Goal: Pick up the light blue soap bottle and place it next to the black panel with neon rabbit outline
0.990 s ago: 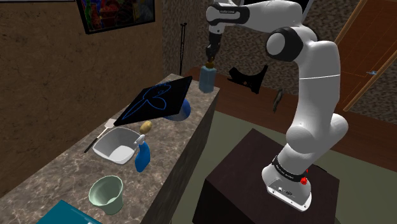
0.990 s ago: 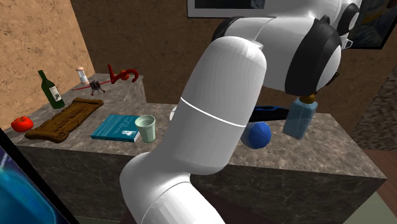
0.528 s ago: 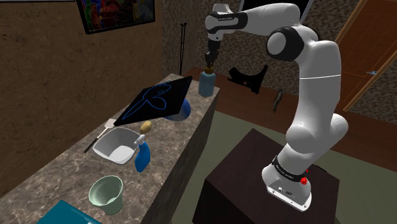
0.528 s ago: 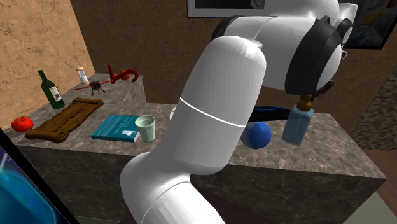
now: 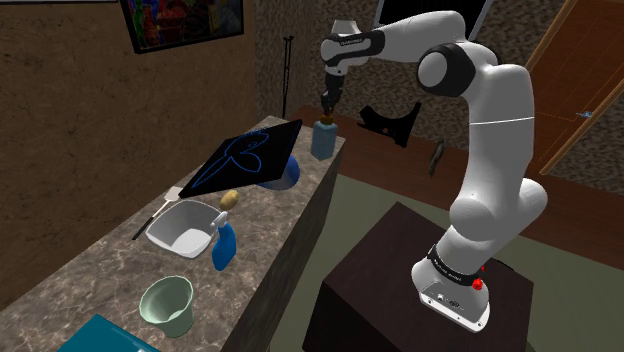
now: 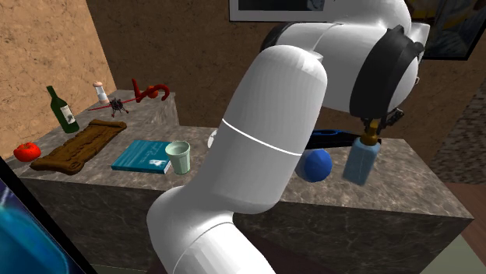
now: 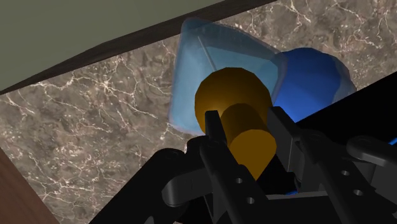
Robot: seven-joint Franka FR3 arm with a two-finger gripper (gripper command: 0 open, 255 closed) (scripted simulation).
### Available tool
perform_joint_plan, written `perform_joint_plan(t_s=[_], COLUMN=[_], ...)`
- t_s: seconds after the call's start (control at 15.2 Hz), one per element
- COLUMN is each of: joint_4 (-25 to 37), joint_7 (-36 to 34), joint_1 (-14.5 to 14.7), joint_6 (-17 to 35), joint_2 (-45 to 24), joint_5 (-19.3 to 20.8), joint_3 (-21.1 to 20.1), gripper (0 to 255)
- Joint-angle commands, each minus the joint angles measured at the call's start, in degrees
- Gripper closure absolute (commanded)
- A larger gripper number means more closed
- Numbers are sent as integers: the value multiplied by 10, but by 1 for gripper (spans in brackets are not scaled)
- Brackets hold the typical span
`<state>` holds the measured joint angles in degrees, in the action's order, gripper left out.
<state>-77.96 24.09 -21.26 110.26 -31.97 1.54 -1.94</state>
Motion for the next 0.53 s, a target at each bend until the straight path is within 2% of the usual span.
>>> perform_joint_plan(t_s=[0.0,0.46], joint_4=[-8,-38], joint_7=[-1,-2], joint_1=[1,1], joint_6=[13,58], joint_2=[-4,-20], joint_5=[0,1], joint_3=[0,0], gripper=[255,255])
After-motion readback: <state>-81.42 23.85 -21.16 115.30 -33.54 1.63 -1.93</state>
